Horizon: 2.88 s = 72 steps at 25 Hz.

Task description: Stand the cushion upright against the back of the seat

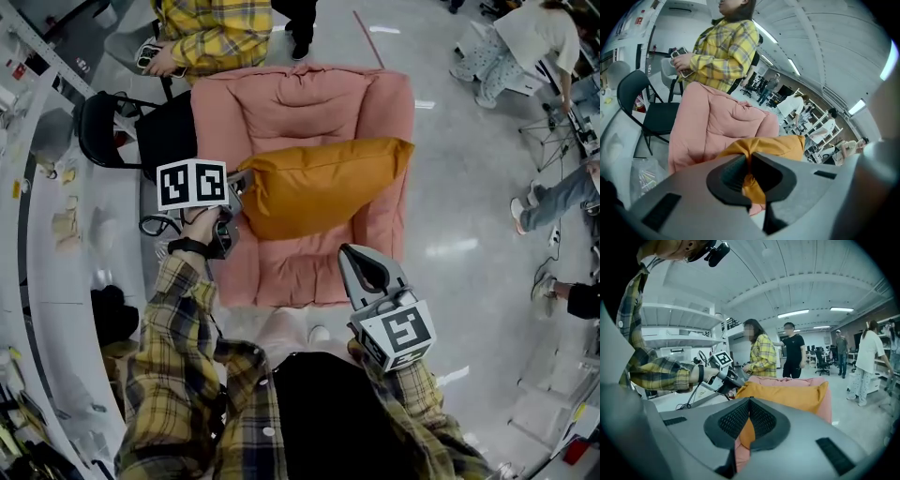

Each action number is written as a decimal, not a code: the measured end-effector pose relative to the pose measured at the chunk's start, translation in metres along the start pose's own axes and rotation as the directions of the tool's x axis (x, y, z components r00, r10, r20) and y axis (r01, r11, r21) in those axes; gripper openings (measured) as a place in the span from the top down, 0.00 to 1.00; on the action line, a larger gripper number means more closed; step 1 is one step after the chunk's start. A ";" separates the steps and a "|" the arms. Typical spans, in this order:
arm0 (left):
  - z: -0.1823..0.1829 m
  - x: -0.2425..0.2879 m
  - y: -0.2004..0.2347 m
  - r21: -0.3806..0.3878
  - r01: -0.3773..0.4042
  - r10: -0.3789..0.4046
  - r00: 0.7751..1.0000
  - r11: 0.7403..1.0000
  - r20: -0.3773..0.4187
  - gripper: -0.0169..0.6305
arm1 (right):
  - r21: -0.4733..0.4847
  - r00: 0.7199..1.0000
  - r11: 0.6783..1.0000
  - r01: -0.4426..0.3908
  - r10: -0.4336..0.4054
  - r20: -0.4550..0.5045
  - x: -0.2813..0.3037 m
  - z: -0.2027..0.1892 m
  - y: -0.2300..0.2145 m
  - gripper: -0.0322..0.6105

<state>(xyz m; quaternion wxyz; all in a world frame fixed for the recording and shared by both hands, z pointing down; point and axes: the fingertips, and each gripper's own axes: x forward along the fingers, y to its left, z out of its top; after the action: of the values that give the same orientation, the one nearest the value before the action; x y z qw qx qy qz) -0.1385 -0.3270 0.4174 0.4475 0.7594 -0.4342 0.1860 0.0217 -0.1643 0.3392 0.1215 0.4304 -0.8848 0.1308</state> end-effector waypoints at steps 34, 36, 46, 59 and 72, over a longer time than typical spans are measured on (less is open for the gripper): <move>0.146 0.043 0.106 -0.156 -0.086 0.129 0.949 0.984 0.287 0.76 | 0.051 0.998 0.997 0.057 -0.055 -0.038 0.085 0.004 -0.049 0.92; 0.147 0.036 0.099 -0.135 -0.092 0.129 0.946 0.987 0.298 0.75 | 0.045 0.998 0.997 0.056 -0.055 -0.029 0.081 0.007 -0.049 0.92; 0.117 -0.020 0.034 0.051 -0.139 0.109 0.915 0.989 0.388 0.74 | 0.023 0.999 0.998 0.050 -0.051 0.016 0.035 0.008 -0.033 0.92; -0.012 -0.110 -0.110 0.206 -0.028 -0.078 0.869 0.978 0.488 0.87 | -0.040 0.995 0.998 0.043 -0.040 0.090 -0.063 0.002 0.019 0.92; -0.207 -0.165 -0.215 0.310 0.014 -0.152 0.892 0.951 0.425 0.97 | -0.065 0.991 0.998 0.010 -0.001 0.133 -0.166 -0.021 0.087 0.92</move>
<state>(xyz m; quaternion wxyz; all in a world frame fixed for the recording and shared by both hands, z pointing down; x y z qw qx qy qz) -0.0304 -0.0238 0.3052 0.2243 0.8585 -0.4582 0.0519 0.0544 0.0158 0.2930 0.0765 0.4364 -0.8936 0.0724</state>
